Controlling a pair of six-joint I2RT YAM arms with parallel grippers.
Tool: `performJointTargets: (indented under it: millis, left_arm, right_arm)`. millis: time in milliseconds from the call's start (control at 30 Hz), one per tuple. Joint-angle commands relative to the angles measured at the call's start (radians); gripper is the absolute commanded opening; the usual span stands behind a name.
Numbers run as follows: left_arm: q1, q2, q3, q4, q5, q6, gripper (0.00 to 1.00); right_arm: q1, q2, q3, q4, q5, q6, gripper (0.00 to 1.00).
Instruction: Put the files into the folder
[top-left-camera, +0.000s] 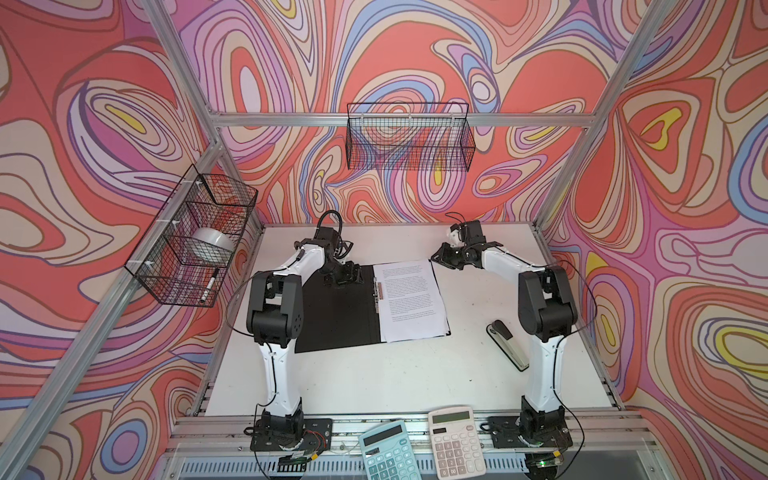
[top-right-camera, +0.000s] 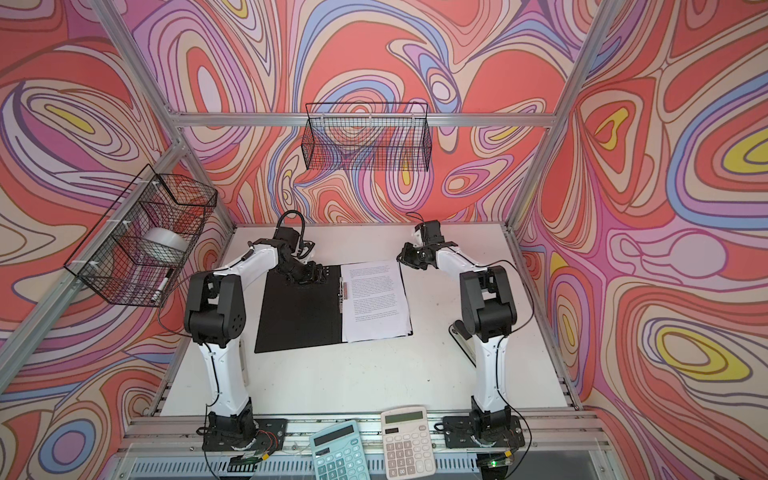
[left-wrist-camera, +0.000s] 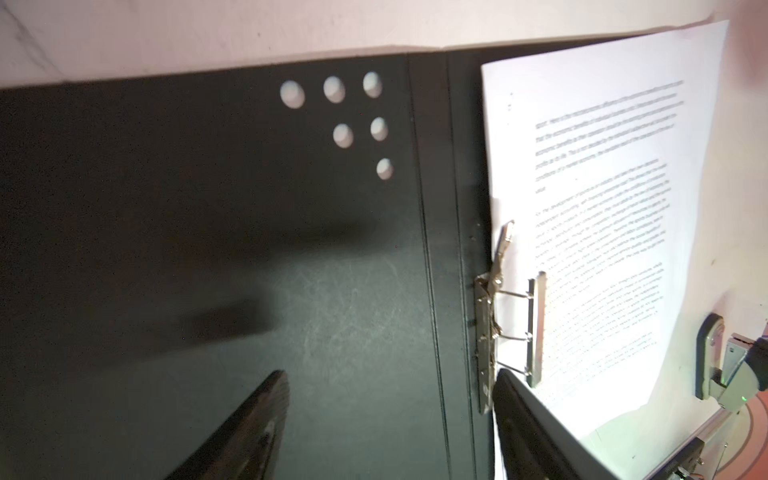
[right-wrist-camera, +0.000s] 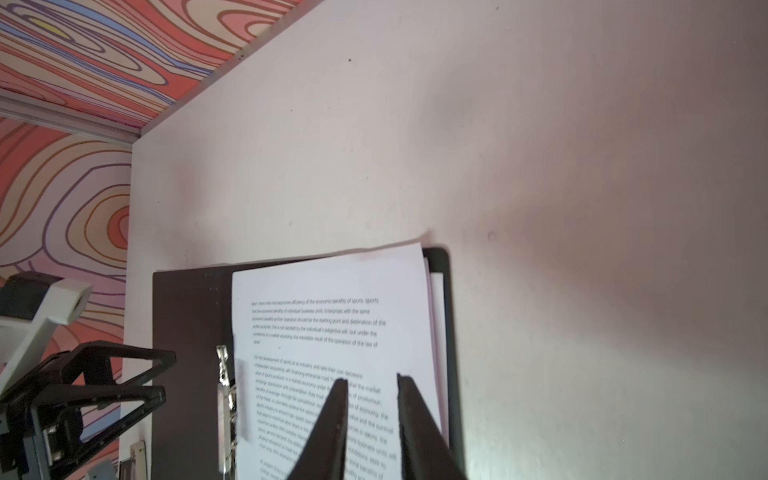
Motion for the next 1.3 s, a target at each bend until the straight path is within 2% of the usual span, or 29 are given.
performJointTargets:
  millis: [0,100,233,333,500,1267]
  left_arm:
    - [0.003,-0.058,0.001,-0.061,-0.003,0.040,0.78]
    - [0.003,-0.070,0.002,-0.113,0.000,0.059,0.78]
    - [0.004,-0.136,-0.096,-0.069,0.024,0.032,0.78]
    - [0.004,-0.151,-0.132,-0.051,0.049,0.002,0.78]
    - [-0.004,-0.165,-0.195,-0.002,0.108,-0.033,0.77]
    - [-0.145,-0.185,-0.357,0.125,0.125,-0.117,0.77]
  right_arm:
    - [-0.002,-0.105,-0.121,-0.053,-0.033,0.005,0.24]
    - [-0.003,-0.201,-0.249,-0.071,-0.061,0.019,0.24]
    - [-0.003,-0.314,-0.389,-0.070,-0.076,0.021,0.24]
    - [-0.003,-0.333,-0.445,-0.063,-0.125,0.024,0.24]
    - [-0.002,-0.331,-0.502,-0.056,-0.151,0.041,0.23]
    - [-0.002,-0.331,-0.585,-0.051,-0.208,0.047,0.17]
